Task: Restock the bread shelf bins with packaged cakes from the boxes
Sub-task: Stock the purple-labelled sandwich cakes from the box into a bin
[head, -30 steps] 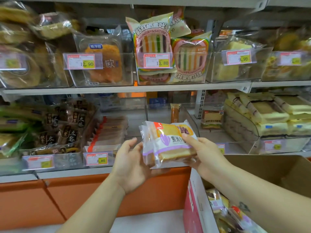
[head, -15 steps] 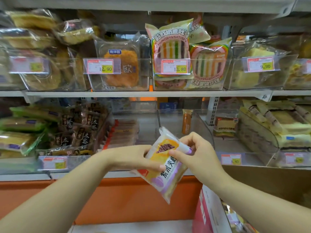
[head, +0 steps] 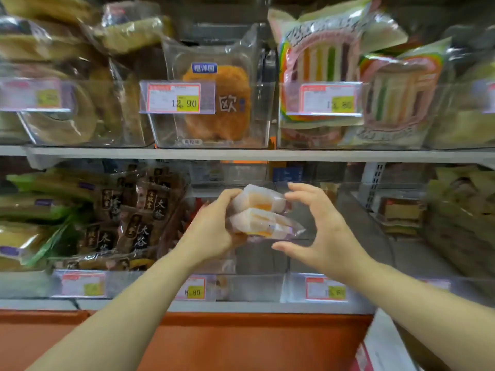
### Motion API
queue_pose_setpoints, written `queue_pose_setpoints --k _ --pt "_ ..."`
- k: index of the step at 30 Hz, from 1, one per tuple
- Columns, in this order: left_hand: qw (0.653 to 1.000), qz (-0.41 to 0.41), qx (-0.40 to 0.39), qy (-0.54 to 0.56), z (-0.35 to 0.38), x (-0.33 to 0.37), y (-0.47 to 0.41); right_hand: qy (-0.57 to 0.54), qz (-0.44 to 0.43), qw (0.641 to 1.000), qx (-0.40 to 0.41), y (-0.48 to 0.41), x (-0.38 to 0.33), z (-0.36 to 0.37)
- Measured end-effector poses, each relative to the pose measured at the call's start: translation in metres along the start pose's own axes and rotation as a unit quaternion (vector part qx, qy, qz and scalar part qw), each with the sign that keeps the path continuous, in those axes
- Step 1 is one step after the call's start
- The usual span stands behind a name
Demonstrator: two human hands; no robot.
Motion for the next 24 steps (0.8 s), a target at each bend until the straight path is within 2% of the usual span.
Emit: queue_pose_setpoints --k 4,9,11,14,18,24 --pt "0.999 -0.032 -0.009 -0.003 0.013 -0.043 -0.059 0.019 0.155 0.984 -0.088 -0.027 0.048 0.017" --pt "0.994 -0.049 -0.092 0.035 0.045 -0.095 -0.114 0.006 0.237 0.958 -0.159 -0.047 0.091 0.037" --pt "0.991 -0.037 -0.128 -0.002 0.053 -0.102 -0.122 0.009 0.251 0.952 -0.174 -0.049 0.101 0.043" --pt "0.986 -0.045 -0.129 -0.097 0.056 -0.103 -0.133 0.034 0.251 0.944 -0.213 -0.05 0.104 0.05" --pt "0.956 -0.069 -0.168 -0.233 0.056 -0.113 -0.149 0.076 0.24 0.934 -0.253 -0.055 0.099 0.059" --pt "0.943 -0.002 -0.187 -0.274 0.063 -0.115 -0.162 0.089 0.255 0.921 -0.281 -0.056 0.104 0.064"
Point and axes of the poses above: each hand's wrist, its own y-axis away from the middle knuckle, its own z-axis out of the palm, x = y × z, the point moved 3 cm from there along -y, towards the middle knuckle, and after that the axes turned 1 degree about z, right-handed, at the moved point
